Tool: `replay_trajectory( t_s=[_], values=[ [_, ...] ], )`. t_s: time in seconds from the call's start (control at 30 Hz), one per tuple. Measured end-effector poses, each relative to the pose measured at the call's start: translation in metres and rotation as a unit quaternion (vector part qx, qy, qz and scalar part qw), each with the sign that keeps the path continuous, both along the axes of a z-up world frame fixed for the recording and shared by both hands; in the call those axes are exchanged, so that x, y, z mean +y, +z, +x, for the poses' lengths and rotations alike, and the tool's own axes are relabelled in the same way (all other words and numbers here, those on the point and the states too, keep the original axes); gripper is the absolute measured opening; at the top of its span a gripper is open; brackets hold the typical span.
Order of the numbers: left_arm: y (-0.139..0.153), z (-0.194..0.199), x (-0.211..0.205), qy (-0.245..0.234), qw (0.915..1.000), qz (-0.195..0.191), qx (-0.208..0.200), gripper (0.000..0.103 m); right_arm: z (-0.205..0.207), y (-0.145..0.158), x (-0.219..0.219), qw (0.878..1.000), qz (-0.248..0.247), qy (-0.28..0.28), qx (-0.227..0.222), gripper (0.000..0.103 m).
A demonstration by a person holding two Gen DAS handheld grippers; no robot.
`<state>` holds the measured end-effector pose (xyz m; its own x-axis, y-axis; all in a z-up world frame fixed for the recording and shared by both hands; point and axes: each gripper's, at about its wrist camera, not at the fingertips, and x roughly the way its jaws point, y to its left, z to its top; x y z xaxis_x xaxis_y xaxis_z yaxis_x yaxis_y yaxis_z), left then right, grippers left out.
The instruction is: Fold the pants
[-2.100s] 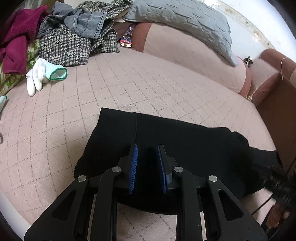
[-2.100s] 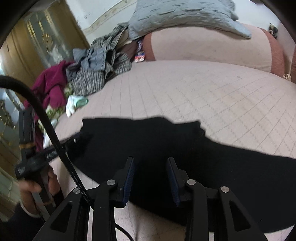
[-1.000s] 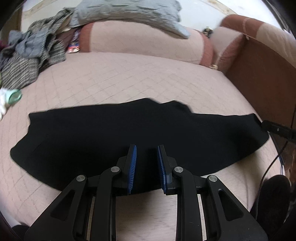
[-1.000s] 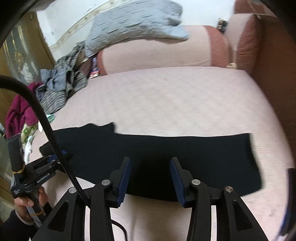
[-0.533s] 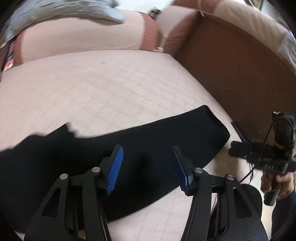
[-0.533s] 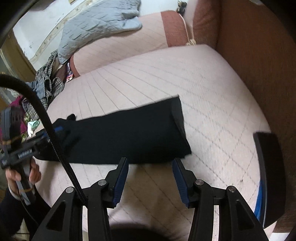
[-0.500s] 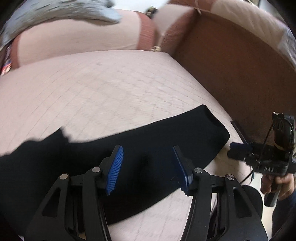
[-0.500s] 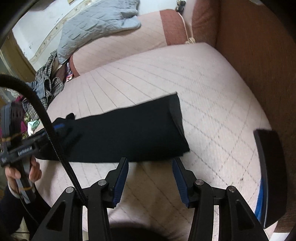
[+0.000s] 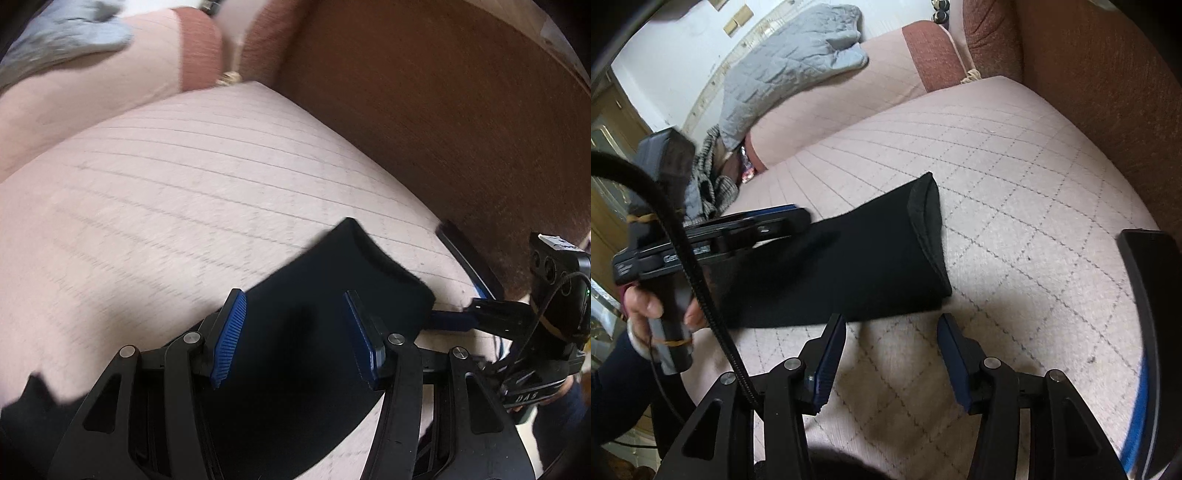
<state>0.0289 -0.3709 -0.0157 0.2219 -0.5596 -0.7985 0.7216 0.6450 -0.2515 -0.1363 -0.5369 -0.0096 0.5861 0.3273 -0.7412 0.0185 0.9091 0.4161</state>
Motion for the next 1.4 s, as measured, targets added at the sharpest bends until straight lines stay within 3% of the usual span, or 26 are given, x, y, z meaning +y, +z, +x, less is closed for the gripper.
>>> replay_trajectory(
  t_s=[0.2, 0.4, 0.53, 0.6, 0.63, 0.7, 0.77, 0.8, 0.83, 0.87, 0.93, 1.07, 1.2, 1.4],
  values=[
    [-0.010, 0.011, -0.040, -0.062, 0.9980, 0.011, 0.008, 0.054, 0.006, -0.005, 0.005, 0.999, 0.015, 0.016, -0.023, 0.061],
    [-0.029, 0.026, -0.076, -0.105, 0.9932, 0.048, 0.016, 0.054, 0.009, -0.013, -0.004, 0.997, 0.056, 0.020, -0.044, 0.062],
    [-0.033, 0.040, -0.088, -0.109, 0.9926, 0.021, 0.049, 0.054, 0.014, -0.013, -0.007, 0.996, 0.064, 0.023, -0.053, 0.062],
    [-0.036, 0.039, -0.090, -0.113, 0.9925, 0.017, 0.045, 0.054, 0.018, -0.014, -0.004, 0.996, 0.059, 0.026, -0.057, 0.062],
    [-0.038, 0.036, -0.094, -0.118, 0.9921, 0.025, 0.034, 0.054, 0.020, -0.014, -0.004, 0.996, 0.058, 0.025, -0.057, 0.061],
    [-0.037, 0.024, -0.097, -0.132, 0.9905, 0.037, 0.002, 0.053, 0.025, -0.014, -0.002, 0.997, 0.049, 0.018, -0.054, 0.044],
    [-0.037, 0.017, -0.100, -0.142, 0.9887, 0.044, -0.021, 0.045, 0.026, -0.016, -0.003, 0.998, 0.038, 0.004, -0.047, 0.021],
    [-0.037, 0.015, -0.100, -0.143, 0.9885, 0.042, -0.024, 0.043, 0.027, -0.018, -0.006, 0.998, 0.046, -0.003, -0.043, 0.020],
    [-0.035, 0.016, -0.099, -0.144, 0.9887, 0.037, -0.021, 0.035, 0.027, -0.017, -0.006, 0.998, 0.052, -0.005, -0.042, 0.017],
    [-0.032, 0.019, -0.096, -0.141, 0.9897, 0.022, -0.006, 0.023, 0.027, -0.015, -0.005, 0.998, 0.051, -0.003, -0.042, 0.015],
    [-0.024, 0.022, -0.087, -0.132, 0.9912, 0.007, 0.008, 0.012, 0.030, -0.006, 0.004, 0.999, 0.028, 0.002, -0.042, 0.014],
    [0.016, 0.016, -0.059, -0.121, 0.9917, -0.041, -0.010, 0.012, 0.028, 0.031, 0.029, 0.997, -0.016, 0.024, -0.069, 0.013],
    [0.059, 0.013, -0.019, -0.101, 0.9908, -0.083, -0.035, 0.012, 0.026, 0.071, 0.056, 0.994, -0.022, 0.044, -0.101, 0.013],
    [0.085, 0.014, 0.069, -0.037, 0.9914, -0.114, -0.053, 0.012, 0.032, 0.111, 0.130, 0.984, -0.033, 0.104, -0.139, 0.013]
  ],
)
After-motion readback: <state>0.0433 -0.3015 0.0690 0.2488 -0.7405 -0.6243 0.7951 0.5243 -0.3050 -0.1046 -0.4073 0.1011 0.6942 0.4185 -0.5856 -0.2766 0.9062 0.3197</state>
